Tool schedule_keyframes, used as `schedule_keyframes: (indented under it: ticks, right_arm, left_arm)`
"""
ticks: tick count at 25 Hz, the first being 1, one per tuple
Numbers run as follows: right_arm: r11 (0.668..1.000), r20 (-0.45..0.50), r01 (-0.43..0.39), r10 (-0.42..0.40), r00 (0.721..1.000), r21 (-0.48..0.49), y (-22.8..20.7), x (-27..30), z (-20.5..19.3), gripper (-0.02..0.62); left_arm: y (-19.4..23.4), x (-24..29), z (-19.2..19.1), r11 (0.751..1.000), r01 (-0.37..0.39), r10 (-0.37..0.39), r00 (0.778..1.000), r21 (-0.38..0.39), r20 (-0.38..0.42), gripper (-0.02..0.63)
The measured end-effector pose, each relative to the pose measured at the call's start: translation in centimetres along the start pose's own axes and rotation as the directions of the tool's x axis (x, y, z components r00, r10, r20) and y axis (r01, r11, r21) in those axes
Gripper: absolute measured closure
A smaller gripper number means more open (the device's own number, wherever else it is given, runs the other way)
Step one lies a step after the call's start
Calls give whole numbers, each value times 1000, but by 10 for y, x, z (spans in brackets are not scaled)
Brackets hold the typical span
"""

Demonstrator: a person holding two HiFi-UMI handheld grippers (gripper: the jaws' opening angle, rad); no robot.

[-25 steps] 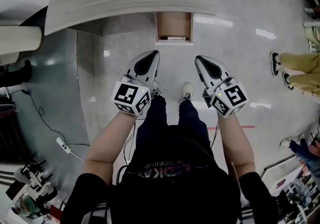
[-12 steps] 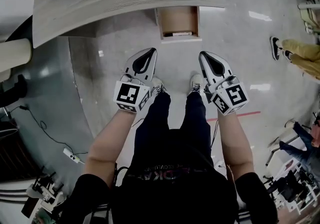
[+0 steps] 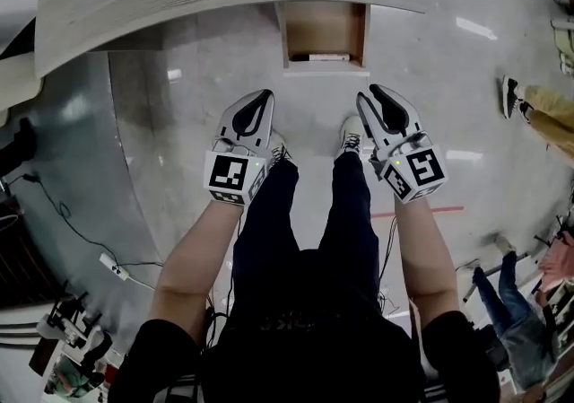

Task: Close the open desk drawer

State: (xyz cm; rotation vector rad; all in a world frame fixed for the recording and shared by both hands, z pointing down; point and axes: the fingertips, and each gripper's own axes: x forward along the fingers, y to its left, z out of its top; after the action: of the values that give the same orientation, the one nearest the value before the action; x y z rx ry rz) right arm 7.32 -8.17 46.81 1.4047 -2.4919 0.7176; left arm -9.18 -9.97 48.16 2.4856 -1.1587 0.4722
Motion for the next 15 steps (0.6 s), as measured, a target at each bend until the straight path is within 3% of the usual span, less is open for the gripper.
schedule_keyframes:
  ticks: [5, 8, 15]
  right_arm:
    - [1000, -41, -4, 3, 999, -23, -23, 4, -21, 468]
    - [999, -76, -10, 6, 997, -53, -35, 9, -38, 440]
    - [989, -157, -35, 12, 988, -144, -54, 22, -75, 374]
  left_arm:
    - [0, 11, -24, 999, -37, 37, 999, -4, -29, 588]
    - [3, 18, -37, 999, -51, 51, 998, 8, -34, 509]
    - [10, 32, -62, 996, -71, 75, 996, 60, -53, 445]
